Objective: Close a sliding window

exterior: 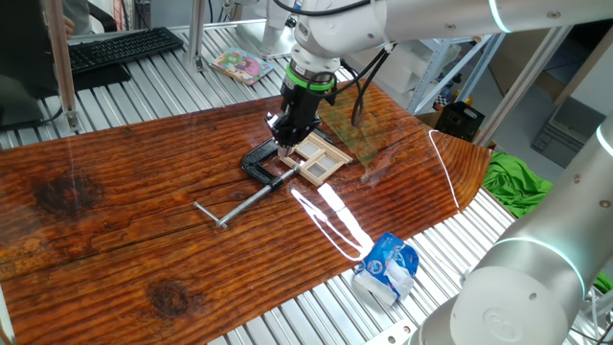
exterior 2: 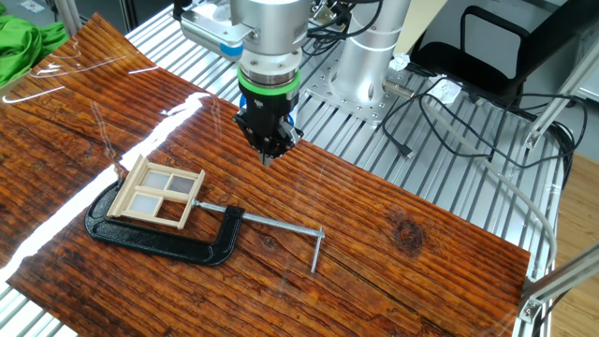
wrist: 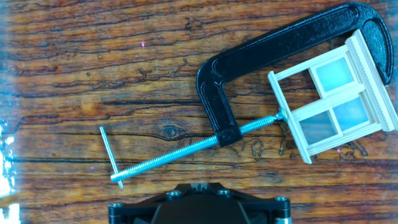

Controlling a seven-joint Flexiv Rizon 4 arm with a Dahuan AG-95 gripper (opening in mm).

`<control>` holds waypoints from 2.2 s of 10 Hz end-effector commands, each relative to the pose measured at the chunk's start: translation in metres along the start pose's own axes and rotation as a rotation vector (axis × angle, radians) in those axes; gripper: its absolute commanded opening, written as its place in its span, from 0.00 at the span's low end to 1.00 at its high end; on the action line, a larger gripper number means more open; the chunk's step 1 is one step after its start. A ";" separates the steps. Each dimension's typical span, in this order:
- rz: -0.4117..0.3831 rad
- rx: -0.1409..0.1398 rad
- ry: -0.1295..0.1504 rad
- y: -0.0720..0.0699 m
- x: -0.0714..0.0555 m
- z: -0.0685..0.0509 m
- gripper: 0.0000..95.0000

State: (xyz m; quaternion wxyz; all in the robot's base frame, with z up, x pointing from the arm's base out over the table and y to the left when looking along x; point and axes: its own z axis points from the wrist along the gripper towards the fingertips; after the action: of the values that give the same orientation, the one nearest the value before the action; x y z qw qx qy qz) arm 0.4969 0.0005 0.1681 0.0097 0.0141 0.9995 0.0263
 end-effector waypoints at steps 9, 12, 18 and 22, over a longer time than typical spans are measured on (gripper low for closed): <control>-0.068 -0.007 0.001 -0.024 -0.005 0.011 0.00; -0.110 -0.006 0.002 -0.037 -0.014 0.022 0.00; -0.183 -0.014 0.002 -0.060 -0.035 0.038 0.00; -0.229 -0.026 0.001 -0.076 -0.057 0.045 0.00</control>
State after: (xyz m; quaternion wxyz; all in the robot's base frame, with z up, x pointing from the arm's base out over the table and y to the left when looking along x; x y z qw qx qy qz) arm 0.5532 -0.0768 0.1198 0.0124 -0.1014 0.9940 0.0383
